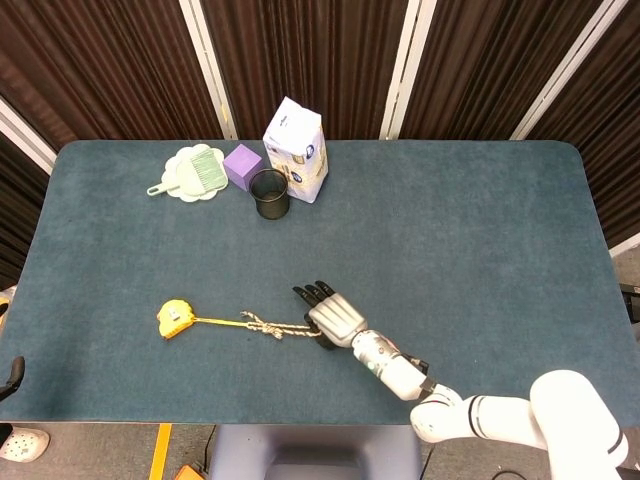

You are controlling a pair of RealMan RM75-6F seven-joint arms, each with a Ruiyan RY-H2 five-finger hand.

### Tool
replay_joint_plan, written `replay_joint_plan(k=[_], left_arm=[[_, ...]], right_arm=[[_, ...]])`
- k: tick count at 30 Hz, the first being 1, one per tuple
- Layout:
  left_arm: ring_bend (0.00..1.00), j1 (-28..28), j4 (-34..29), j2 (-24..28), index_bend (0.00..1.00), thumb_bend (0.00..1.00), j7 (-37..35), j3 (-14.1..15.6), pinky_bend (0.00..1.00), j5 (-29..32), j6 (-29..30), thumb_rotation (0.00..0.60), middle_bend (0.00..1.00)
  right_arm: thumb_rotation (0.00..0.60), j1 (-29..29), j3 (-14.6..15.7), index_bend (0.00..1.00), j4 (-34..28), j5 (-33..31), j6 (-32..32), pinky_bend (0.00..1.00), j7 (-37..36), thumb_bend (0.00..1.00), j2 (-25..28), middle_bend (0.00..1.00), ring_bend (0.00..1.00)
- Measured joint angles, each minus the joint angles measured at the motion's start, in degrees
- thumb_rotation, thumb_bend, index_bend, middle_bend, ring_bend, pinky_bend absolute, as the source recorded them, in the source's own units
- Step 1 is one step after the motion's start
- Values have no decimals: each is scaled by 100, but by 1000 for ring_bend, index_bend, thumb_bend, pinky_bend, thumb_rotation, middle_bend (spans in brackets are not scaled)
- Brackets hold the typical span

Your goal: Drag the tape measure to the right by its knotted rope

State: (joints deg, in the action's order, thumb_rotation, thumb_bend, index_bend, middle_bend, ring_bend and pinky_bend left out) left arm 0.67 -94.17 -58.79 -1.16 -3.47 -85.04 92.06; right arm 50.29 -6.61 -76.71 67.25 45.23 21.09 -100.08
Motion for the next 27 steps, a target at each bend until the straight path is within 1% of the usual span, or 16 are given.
replay_joint_plan(k=[6,15,22,27], left_arm=[[0,10,-19,3,69,466,14,-10,65,16,9,600,0],[0,-4,-28,-20,69,466,83,-2,65,2,-23,600,0],[0,-18,-44,-41,69,467,168,3,66,8,-59,600,0],[0,-29,-57,-66,69,465,251,6,65,8,-73,600,0]], right_arm=[[600,-190,157,778,-183,59,116,0,-9,477,439,42,18],[600,-703,429,781,-472,276,535,0,-296,477,1405,42,18],[600,-1340,685,783,-510,440,967,0,-918,477,2272,42,19],[600,-1778,830,788,-425,572,1293,0,-1438,477,2721,42,19]])
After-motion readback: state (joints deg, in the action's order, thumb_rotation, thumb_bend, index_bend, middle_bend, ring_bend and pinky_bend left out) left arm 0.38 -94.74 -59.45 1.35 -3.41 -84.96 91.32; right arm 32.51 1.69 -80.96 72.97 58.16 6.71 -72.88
